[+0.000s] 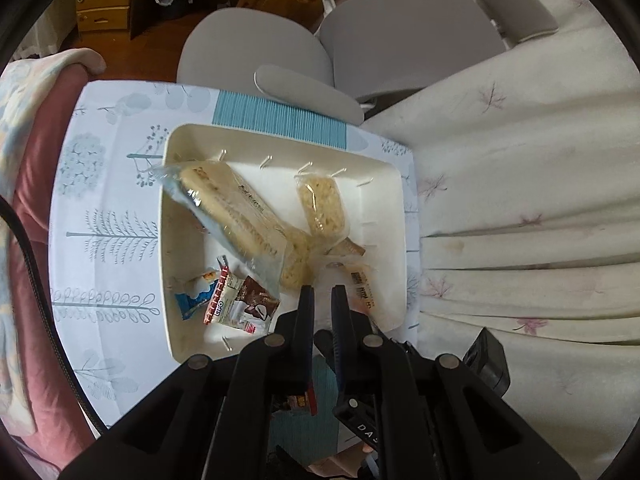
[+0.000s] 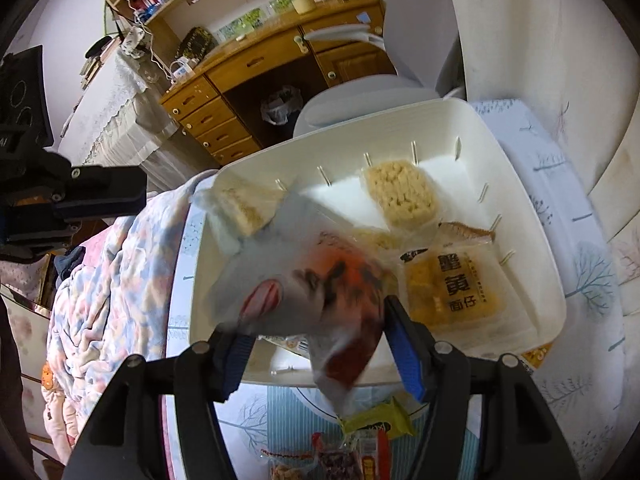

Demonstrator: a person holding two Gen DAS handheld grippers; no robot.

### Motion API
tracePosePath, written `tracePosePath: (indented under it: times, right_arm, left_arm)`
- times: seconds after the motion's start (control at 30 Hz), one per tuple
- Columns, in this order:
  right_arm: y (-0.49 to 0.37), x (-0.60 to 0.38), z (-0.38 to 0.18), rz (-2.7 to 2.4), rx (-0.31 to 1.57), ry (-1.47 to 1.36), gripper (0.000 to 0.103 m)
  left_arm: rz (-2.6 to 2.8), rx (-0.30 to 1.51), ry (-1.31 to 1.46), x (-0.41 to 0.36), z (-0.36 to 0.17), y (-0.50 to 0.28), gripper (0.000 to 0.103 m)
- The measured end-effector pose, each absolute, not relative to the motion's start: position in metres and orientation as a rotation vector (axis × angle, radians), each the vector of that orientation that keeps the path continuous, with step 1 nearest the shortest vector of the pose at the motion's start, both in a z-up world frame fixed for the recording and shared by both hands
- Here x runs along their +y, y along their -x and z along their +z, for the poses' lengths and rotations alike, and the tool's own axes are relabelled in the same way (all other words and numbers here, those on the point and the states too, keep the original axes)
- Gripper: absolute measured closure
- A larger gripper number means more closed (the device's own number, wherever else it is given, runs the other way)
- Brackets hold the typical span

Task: Organize snacks
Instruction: 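Lift the bread pack and white bag and carry them over the tray, then open both tools to release the bread pack and white bag into the tray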

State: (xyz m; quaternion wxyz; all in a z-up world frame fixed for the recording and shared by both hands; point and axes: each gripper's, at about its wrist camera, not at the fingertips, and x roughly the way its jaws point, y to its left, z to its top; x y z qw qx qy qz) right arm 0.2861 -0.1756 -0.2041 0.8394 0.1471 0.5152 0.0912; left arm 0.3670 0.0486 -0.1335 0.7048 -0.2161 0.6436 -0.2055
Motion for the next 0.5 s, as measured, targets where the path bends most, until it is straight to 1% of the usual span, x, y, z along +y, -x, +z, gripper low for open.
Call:
tracePosePath:
  times: [0.07,0.1,0.2,0.5]
  right_arm:
    - [-0.288,-0.177,-0.208,0.178,1.096,-0.307,0.027]
    - [-0.288,-0.178,-0.208,0.172,1.094,-0.308,0.026]
    - [-0.287,-0.180,-0.208,0.161,1.092,-0.317,0.026]
    - [-0.265,-0.191,-0.194,0.104,1.074,-0.380,0.026]
  left_arm:
    - [-0.456,1.445,0.476,0.046,-0.140,-0.367,0.097]
    - [-0.458,1.449,0.475,0.045,-0.142,-0.367,0.097]
    - [-0.452,1.451,0.451,0.045,-0.145,-0.364,0.097]
    - [-0.492,1.411,0.333,0.054,-0.137,-0.331,0.090]
